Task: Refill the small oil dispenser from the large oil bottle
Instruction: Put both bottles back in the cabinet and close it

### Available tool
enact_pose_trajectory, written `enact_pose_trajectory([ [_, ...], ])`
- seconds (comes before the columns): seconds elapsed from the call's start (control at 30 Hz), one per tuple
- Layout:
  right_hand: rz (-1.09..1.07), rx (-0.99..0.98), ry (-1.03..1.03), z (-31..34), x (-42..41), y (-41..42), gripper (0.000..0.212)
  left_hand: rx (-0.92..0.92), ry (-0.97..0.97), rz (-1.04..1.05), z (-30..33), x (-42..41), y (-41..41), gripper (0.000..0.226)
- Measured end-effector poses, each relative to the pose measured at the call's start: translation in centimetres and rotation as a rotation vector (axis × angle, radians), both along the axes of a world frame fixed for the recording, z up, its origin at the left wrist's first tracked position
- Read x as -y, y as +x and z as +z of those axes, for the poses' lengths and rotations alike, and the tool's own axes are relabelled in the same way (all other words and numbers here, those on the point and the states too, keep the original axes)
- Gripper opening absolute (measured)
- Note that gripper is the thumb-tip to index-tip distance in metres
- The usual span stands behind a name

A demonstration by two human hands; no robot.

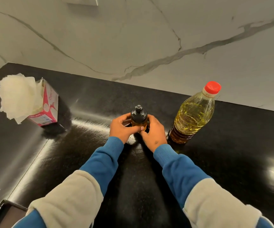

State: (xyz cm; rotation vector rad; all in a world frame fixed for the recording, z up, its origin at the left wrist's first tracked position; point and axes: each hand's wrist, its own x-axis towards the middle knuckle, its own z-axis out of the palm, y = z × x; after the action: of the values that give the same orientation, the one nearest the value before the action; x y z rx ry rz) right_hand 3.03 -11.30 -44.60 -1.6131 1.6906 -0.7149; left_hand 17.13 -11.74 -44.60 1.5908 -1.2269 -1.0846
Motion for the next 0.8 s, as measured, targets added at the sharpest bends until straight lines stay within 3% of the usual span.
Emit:
enact_pose_trajectory([
  [0.33, 0.037, 0.061, -0.083, 1.3, -2.1, -0.1, 0.057, 0.041, -0.030, 0.037, 1.7, -1.7, 0.4, 0.067],
  [0.8, 0.155, 0.209, -0.364, 14.6, -7.3, -1.4, 0.052, -0.125, -0.307, 0.107, 15.0, -8.0, -0.7, 0.060],
])
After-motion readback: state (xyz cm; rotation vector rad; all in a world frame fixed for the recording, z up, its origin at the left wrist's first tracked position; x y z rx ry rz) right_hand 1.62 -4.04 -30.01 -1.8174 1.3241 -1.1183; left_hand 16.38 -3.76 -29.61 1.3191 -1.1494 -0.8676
